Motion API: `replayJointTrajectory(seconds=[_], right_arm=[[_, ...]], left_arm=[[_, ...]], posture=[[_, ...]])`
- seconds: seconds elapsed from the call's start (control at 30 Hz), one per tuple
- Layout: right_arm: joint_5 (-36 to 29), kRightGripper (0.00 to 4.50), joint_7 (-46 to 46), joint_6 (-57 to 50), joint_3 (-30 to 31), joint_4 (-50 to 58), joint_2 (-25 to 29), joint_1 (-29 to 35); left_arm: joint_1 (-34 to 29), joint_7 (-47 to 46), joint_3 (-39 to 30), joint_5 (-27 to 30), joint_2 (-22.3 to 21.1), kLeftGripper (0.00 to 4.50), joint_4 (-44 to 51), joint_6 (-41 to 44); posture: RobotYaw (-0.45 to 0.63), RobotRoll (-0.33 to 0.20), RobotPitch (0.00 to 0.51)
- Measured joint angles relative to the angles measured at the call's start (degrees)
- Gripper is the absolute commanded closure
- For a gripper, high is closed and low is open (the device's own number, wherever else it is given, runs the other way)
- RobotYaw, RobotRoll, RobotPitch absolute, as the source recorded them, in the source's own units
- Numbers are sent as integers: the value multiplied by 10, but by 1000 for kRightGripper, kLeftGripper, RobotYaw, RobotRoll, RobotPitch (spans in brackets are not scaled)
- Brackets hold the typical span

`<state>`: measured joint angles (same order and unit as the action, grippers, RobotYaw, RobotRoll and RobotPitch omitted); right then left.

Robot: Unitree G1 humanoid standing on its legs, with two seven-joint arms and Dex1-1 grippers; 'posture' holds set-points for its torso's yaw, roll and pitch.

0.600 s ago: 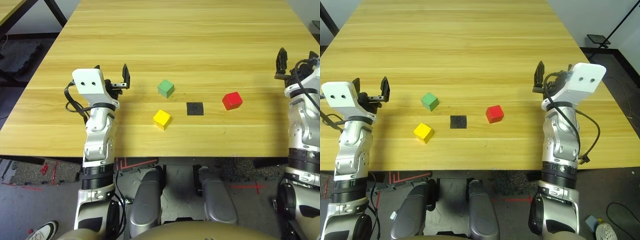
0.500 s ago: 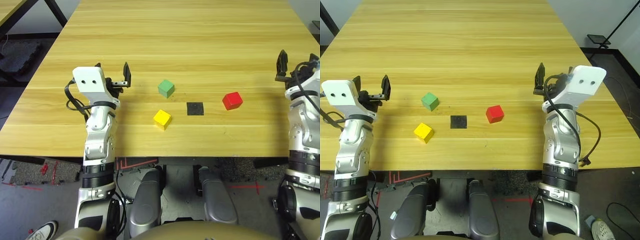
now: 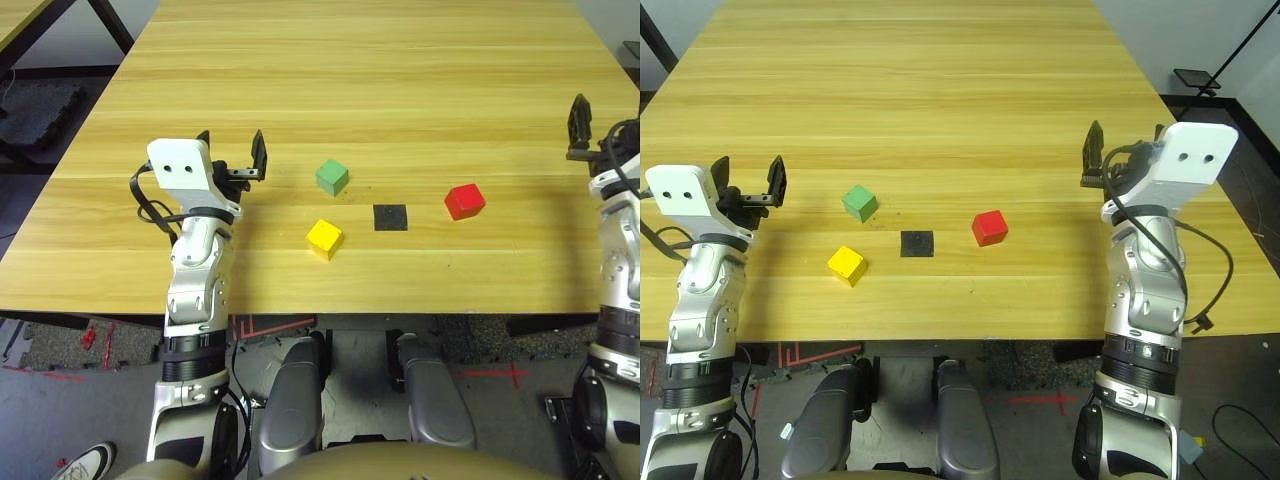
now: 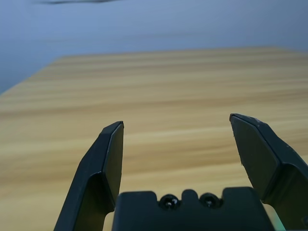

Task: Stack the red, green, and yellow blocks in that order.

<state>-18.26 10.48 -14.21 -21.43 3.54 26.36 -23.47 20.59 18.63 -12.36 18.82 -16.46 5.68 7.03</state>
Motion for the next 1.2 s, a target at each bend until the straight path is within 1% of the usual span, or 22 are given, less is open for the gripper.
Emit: replayJointTrajectory(seconds=[0.03,0.1,0.17,0.27,0.37,0.5,0.63,0.73,0.8,0.93,1.2], right_arm=[[-13,0,17,-26,6,13,9,3],[-45,0,40,-77,10,36,15,6],[-93,0,69,-164,15,66,37,13],[-144,0,88,-265,24,103,66,9],[-176,0,106,-344,39,138,98,-6],[-212,0,110,-415,47,160,106,-29],[-227,0,98,-465,53,181,103,-29],[-228,0,69,-485,52,203,84,-21],[-221,0,45,-490,53,218,68,-8],[-186,0,18,-484,66,244,64,18],[-143,0,4,-455,75,259,56,56]], left_arm=[[8,43,0,20,-25,17,-1,4],[21,103,0,51,-56,17,-2,16],[29,190,9,96,-99,17,-5,50],[35,284,24,136,-141,17,-8,88],[42,364,39,150,-171,17,-33,103],[51,458,70,142,-194,17,-76,90],[65,530,98,109,-201,17,-123,36],[90,552,103,94,-199,17,-170,5],[106,560,103,87,-196,17,-190,-13],[113,567,104,83,-187,17,-210,-29],[126,569,106,75,-174,17,-227,-41]], posture=[[139,15,234],[146,20,237],[145,13,239],[139,8,243],[136,-2,240],[130,-8,251],[132,-11,263],[130,-9,268],[126,-10,267],[120,-10,262],[112,-8,258]])
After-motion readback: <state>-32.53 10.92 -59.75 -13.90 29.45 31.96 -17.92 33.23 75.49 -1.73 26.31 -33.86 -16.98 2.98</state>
